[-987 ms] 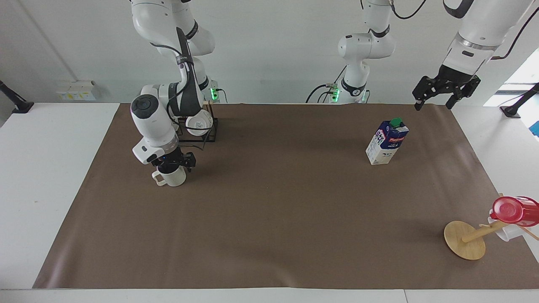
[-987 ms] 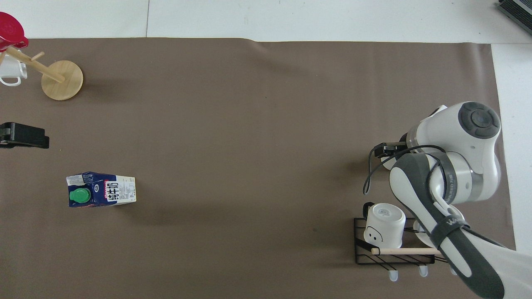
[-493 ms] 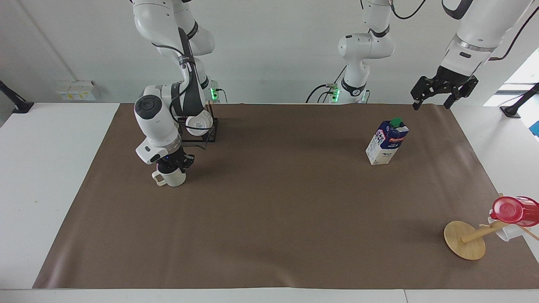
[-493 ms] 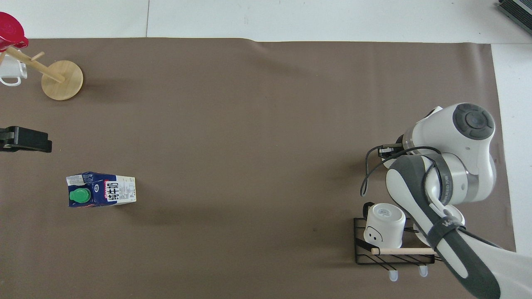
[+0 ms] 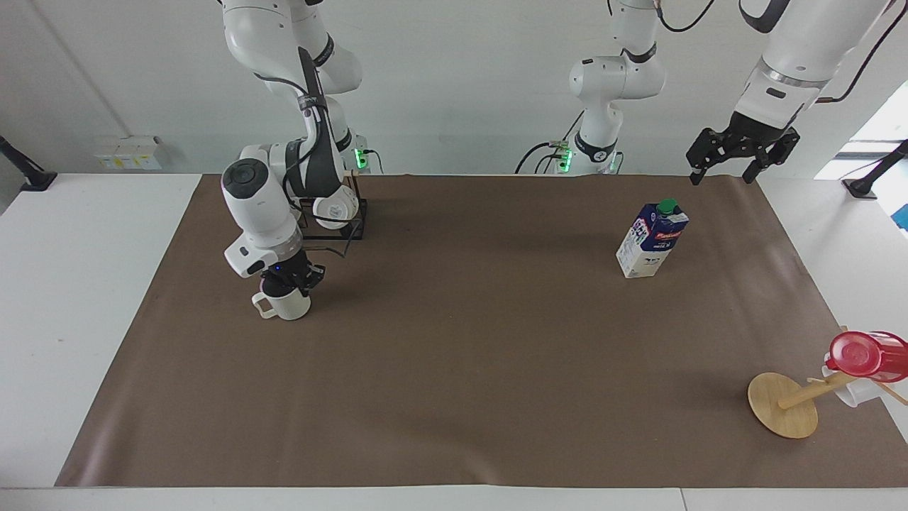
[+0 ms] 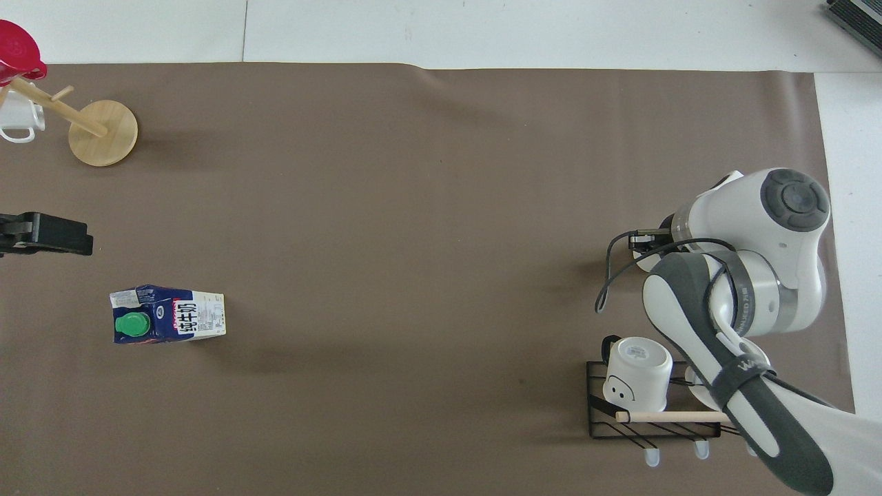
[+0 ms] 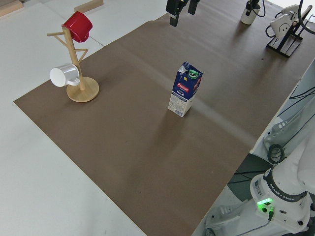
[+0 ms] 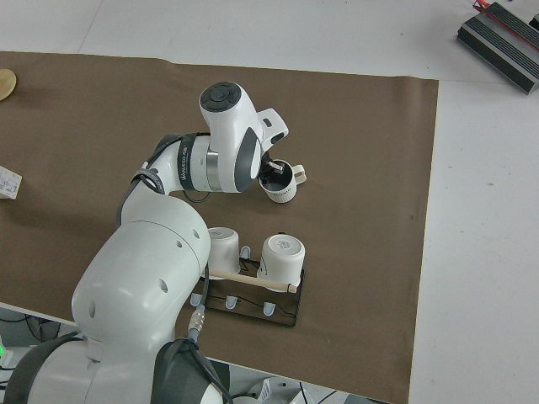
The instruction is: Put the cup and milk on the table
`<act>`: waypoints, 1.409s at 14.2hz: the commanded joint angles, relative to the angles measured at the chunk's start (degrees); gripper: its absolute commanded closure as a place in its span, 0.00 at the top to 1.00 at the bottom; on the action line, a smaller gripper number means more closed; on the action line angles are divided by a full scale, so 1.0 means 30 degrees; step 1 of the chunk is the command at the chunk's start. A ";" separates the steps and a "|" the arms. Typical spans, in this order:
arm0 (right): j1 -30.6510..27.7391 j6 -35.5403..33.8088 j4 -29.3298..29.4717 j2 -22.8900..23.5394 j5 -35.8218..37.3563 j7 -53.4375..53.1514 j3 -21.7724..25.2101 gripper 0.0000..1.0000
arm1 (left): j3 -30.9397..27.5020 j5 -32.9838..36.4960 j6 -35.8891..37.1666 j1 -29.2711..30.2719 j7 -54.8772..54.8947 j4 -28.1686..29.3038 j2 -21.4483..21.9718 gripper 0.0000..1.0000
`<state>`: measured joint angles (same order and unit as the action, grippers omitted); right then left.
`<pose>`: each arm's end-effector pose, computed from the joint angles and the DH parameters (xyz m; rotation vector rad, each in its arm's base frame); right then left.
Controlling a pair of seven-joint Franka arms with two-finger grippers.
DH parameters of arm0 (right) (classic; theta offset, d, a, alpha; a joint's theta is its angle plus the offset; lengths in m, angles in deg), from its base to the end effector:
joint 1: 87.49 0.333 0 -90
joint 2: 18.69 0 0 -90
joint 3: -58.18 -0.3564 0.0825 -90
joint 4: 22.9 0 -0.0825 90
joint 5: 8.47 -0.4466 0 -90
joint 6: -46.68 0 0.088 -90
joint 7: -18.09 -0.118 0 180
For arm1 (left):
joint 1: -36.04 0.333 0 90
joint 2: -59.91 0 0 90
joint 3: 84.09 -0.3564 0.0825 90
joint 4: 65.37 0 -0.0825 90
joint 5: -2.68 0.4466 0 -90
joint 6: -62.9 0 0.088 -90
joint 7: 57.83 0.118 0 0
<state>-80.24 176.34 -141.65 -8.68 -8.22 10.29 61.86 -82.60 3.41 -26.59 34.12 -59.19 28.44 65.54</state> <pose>0.6317 0.0399 0.3380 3.1267 -0.1095 0.0272 0.5806 -0.0339 0.6765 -3.1266 0.0554 -0.0367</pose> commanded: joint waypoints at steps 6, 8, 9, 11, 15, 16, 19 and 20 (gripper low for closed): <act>0.1770 -0.1526 0.2196 -0.0231 0.0003 -0.2315 -0.0116 0.00 | -0.0261 -0.0008 0.0067 -0.0269 0.0130 0.0575 0.0585 1.00; 0.2561 -0.2611 0.3075 -0.0144 0.0092 -0.3574 -0.0115 0.00 | -0.0232 -0.0008 0.0067 -0.0298 0.0159 0.0575 0.0586 1.00; 0.3028 -0.2790 0.3311 -0.0085 0.0093 -0.4218 -0.0087 0.00 | -0.0261 -0.0008 0.0067 -0.0298 0.0130 0.0575 0.0586 1.00; 0.3820 -0.2792 0.3546 -0.0056 0.0093 -0.5479 -0.0115 0.00 | -0.0232 -0.0008 0.0067 -0.0298 0.0130 0.0604 0.0586 1.00; 0.5169 -0.2909 0.3927 -0.0026 0.0093 -0.7413 -0.0116 0.00 | -0.0261 -0.0008 0.0330 -0.0298 0.0130 0.0633 0.0673 1.00; 0.5636 -0.2938 0.4073 -0.0026 0.0093 -0.7940 -0.0116 0.00 | -0.0261 -0.0008 0.0360 -0.0298 0.0130 0.0691 0.0702 1.00; 0.6837 -0.3287 0.4367 0.0003 0.0151 -0.9611 -0.0116 0.00 | -0.0261 -0.0008 0.0331 -0.0269 0.0159 0.1303 0.1053 1.00; 0.7393 -0.3522 0.4629 0.0177 0.0412 -1.0166 -0.0116 0.00 | -0.0261 -0.0008 0.0186 -0.0269 0.0159 0.1742 0.1344 1.00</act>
<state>-60.25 167.83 -129.85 -9.09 -8.14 -16.86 61.45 -82.64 3.41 -25.79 34.11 -59.18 29.70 66.41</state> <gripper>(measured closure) 0.960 0.000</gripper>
